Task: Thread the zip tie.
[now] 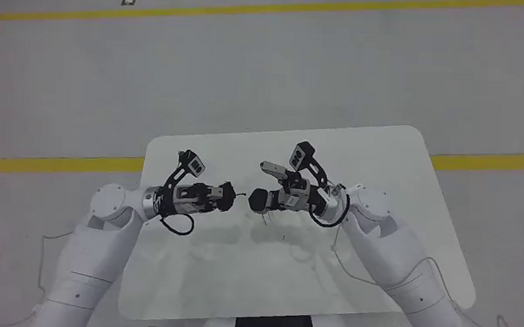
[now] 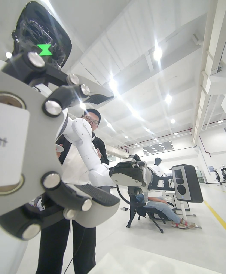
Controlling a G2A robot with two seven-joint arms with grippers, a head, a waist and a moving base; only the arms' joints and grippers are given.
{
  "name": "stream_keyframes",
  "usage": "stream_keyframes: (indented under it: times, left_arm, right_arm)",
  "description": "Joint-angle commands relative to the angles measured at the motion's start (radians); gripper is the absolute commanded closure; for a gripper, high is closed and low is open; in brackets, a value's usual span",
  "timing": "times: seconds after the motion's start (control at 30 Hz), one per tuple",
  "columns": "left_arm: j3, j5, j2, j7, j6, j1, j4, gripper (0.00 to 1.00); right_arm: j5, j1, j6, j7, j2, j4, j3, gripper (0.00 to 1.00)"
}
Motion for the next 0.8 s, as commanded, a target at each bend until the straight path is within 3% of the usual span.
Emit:
stream_keyframes:
  times: [0.0, 0.13, 0.17, 0.2, 0.23, 0.53, 0.77]
  left_arm:
    - [0.0, -0.01, 0.001, -0.01, -0.003, -0.001, 0.006, 1.0]
    - [0.0, -0.013, 0.004, -0.019, -0.001, -0.005, 0.022, 1.0]
    - [0.001, -0.011, 0.005, -0.019, 0.001, -0.006, 0.022, 1.0]
    - [0.002, -0.012, 0.006, -0.023, 0.001, -0.008, 0.022, 1.0]
    - [0.004, -0.014, 0.006, -0.027, 0.002, -0.009, 0.022, 1.0]
    - [0.006, -0.015, 0.007, -0.038, 0.001, -0.012, 0.022, 1.0]
    - [0.006, -0.015, 0.007, -0.038, 0.001, -0.012, 0.022, 1.0]
  right_arm:
    - [0.022, 0.0, 0.004, 0.009, -0.001, 0.006, -0.006, 0.0]
    - [0.044, 0.009, 0.004, 0.025, -0.004, 0.025, -0.025, 0.0]
    - [0.046, 0.012, 0.001, 0.027, -0.005, 0.029, -0.029, 0.08]
    - [0.055, 0.014, -0.002, 0.033, -0.006, 0.034, -0.034, 0.51]
    - [0.058, 0.016, -0.003, 0.036, -0.007, 0.039, -0.039, 0.57]
    - [0.041, 0.034, -0.023, 0.034, -0.013, 0.073, -0.08, 0.83]
    - [0.049, 0.039, -0.043, 0.033, -0.016, 0.093, -0.095, 0.85]
